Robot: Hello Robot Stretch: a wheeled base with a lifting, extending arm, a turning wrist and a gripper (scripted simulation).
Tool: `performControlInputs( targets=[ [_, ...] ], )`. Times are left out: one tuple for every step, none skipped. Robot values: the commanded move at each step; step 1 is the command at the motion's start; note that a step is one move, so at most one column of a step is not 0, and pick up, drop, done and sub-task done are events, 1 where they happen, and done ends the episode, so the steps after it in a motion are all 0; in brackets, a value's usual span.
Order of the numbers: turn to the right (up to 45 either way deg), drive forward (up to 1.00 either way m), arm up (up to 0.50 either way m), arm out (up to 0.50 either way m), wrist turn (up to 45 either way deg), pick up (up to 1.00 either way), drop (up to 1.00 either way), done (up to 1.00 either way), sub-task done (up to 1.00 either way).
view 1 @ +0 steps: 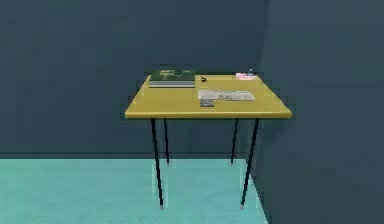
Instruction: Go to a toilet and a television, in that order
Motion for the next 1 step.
performControlInputs(
  targets=[
    [-45.0,0.00,0.00,0.00,0.0,0.00,0.00,0.00,0.00]
  ],
)
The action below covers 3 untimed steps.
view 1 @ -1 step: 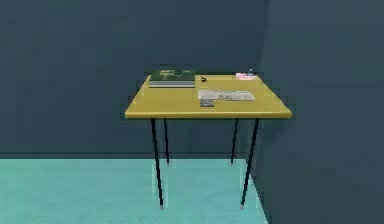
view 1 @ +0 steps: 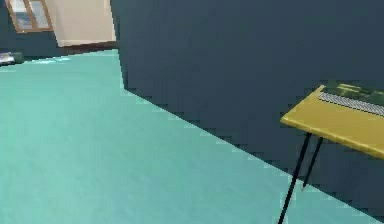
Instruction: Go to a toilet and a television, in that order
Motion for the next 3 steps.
performControlInputs(
  targets=[
    [-42.0,0.00,0.00,0.00,0.0,0.00,0.00,0.00,0.00],
    [-3.0,0.00,0.00,0.00,0.0,0.00,0.00,0.00,0.00],
    [0.0,0.05,0.00,0.00,0.0,0.00,0.00,0.00,0.00]
  ],
)
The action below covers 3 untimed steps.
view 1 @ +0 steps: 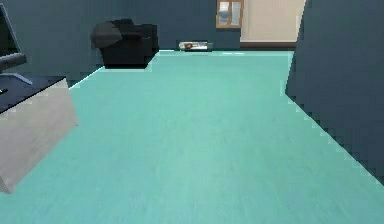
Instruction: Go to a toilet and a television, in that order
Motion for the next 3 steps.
performControlInputs(
  targets=[
    [15.0,0.00,0.00,0.00,0.0,0.00,0.00,0.00,0.00],
    [0.0,1.00,0.00,0.00,0.0,0.00,0.00,0.00,0.00],
    [3.0,0.00,0.00,0.00,0.0,0.00,0.00,0.00,0.00]
  ],
)
